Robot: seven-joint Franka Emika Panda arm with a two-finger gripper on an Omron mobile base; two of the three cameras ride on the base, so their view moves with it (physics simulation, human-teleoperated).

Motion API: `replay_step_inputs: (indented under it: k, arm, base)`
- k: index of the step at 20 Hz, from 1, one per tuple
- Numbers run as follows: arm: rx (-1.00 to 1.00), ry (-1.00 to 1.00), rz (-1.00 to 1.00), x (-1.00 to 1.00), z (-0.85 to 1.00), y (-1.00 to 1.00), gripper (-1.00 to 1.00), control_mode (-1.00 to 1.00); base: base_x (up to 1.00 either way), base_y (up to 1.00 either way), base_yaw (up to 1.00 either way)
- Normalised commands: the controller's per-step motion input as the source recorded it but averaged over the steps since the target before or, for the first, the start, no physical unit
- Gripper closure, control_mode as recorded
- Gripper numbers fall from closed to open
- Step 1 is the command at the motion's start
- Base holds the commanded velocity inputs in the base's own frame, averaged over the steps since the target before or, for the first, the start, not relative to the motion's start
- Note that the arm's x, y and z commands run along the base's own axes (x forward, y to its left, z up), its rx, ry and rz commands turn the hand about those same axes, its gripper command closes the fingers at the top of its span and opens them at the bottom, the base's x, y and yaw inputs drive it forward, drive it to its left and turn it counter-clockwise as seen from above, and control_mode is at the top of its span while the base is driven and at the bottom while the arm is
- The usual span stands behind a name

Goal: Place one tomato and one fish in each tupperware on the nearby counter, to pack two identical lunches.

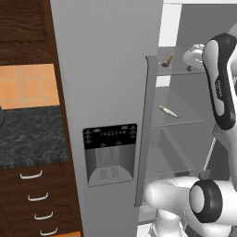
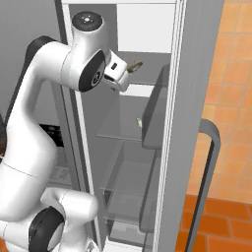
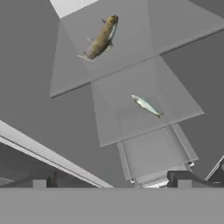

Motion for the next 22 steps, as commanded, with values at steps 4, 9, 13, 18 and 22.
replay_step_inputs:
  k: [4,9,13,18,22]
  arm:
    - [0.05,0.02,-0.13,1.00,0.00,-0.14,-1.00,-1.00]
    - [0.08,0.07,-0.01,1.00,0.00,-0.17,-1.00,-1.00]
    - [0.12,0.17,0.00,0.89,0.00,-0.14,-1.00,-1.00]
    - [0.07,0.16,0.00,0.79,0.00,-0.03,-1.00,-1.00]
    - [0.00,0.05,0.00,0.86,-0.23,0.00,-1.00,-1.00]
  base:
    - [0.00,0.00,0.00]
    - [0.00,0.00,0.00]
    - [0.00,0.00,0.00]
    - [0.00,0.00,0.00]
    - [0.00,0.00,0.00]
